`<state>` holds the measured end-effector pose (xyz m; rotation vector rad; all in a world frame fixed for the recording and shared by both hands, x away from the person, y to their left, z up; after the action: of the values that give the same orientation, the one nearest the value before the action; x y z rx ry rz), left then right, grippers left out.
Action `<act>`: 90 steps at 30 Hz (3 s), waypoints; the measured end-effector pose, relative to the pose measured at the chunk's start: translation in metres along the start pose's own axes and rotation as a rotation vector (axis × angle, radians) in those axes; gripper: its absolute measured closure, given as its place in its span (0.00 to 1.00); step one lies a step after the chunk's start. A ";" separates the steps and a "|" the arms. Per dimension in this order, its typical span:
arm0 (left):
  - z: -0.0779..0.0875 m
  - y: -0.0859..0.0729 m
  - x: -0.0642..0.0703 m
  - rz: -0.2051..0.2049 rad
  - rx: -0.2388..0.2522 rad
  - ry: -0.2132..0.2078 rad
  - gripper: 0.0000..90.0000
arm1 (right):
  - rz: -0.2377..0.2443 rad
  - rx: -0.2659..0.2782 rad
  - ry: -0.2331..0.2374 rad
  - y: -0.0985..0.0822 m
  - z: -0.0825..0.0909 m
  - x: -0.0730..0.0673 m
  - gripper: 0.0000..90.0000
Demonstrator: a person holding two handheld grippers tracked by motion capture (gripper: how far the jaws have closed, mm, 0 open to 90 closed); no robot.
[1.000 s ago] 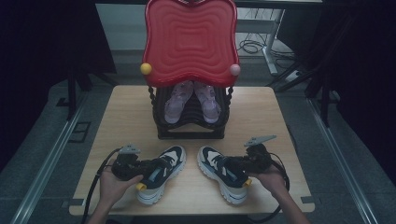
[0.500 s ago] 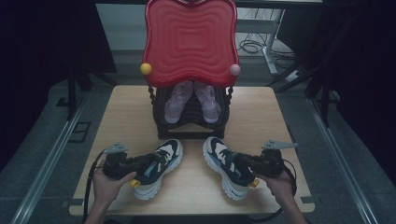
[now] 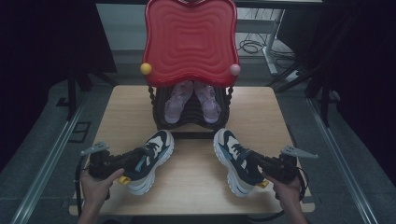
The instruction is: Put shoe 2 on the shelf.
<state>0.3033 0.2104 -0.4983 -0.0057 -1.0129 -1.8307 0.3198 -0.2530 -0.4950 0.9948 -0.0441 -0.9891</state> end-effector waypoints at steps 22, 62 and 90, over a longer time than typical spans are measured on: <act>0.040 0.012 -0.020 0.078 0.181 -0.009 0.80 | -0.111 0.191 -0.035 0.010 0.027 0.025 0.85; 0.094 0.100 -0.038 0.105 0.405 -0.061 0.80 | -0.106 0.395 -0.016 0.100 0.061 0.029 0.86; 0.129 0.178 -0.025 0.065 0.491 -0.056 0.80 | -0.097 0.467 -0.001 0.169 0.081 0.025 0.86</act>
<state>0.3971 0.2853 -0.3122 0.2052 -1.4615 -1.4903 0.4126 -0.2973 -0.3362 1.4337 -0.2384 -1.0937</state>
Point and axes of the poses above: each handheld gripper's, and its own axes: z roughly backward along the jaws, y roughly out of its top, x roughly to its right, the point moved 7 cm from there along -z, roughly forward along the jaws, and after that the axes turned 15 degrees about -x, right-handed, at the moved point
